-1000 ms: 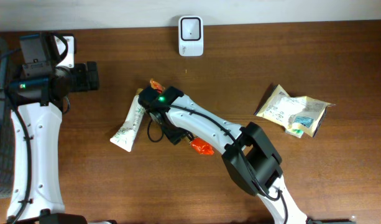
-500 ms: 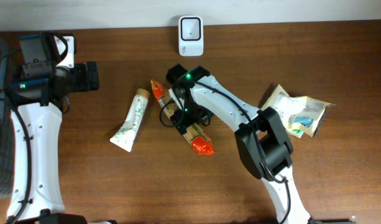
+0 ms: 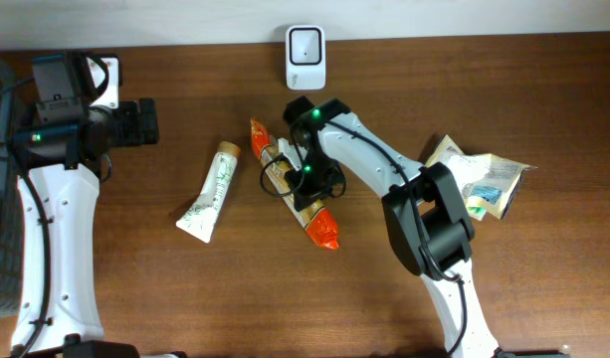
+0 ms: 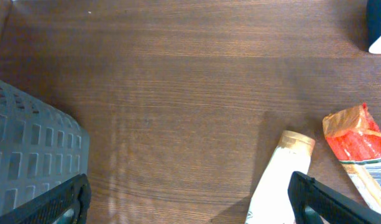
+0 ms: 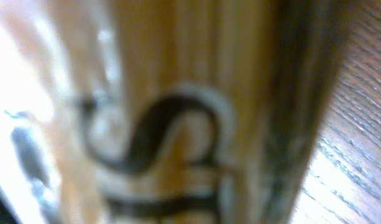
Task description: Scan the item barcode
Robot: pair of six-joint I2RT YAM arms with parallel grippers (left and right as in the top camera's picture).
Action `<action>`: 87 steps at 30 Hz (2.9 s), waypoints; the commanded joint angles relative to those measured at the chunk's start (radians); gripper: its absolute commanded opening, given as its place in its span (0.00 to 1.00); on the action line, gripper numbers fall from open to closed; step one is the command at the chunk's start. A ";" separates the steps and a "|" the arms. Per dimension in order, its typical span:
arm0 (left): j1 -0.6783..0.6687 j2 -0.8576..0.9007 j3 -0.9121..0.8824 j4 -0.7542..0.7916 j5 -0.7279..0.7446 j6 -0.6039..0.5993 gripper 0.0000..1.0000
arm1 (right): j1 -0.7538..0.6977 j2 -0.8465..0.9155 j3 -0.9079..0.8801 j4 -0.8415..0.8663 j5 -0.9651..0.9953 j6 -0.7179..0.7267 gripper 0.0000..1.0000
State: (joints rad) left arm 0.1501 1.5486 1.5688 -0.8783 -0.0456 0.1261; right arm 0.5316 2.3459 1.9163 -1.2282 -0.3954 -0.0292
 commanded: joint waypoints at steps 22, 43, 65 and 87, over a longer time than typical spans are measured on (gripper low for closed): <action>0.005 0.001 0.000 0.001 -0.004 -0.008 0.99 | -0.409 -0.378 0.002 -0.002 -1.072 -0.169 0.04; 0.005 0.001 0.000 0.001 -0.004 -0.008 0.99 | -0.106 -0.240 0.368 0.222 0.916 0.004 0.04; 0.005 0.001 0.000 0.001 -0.004 -0.008 0.99 | -0.048 0.214 0.365 0.856 1.477 -0.608 0.04; 0.005 0.001 0.000 0.001 -0.004 -0.008 0.99 | -0.041 0.254 0.365 1.009 1.664 -0.750 0.04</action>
State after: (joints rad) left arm 0.1501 1.5486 1.5688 -0.8783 -0.0456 0.1261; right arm 0.4778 2.6369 2.2494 -0.2447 1.1564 -0.7647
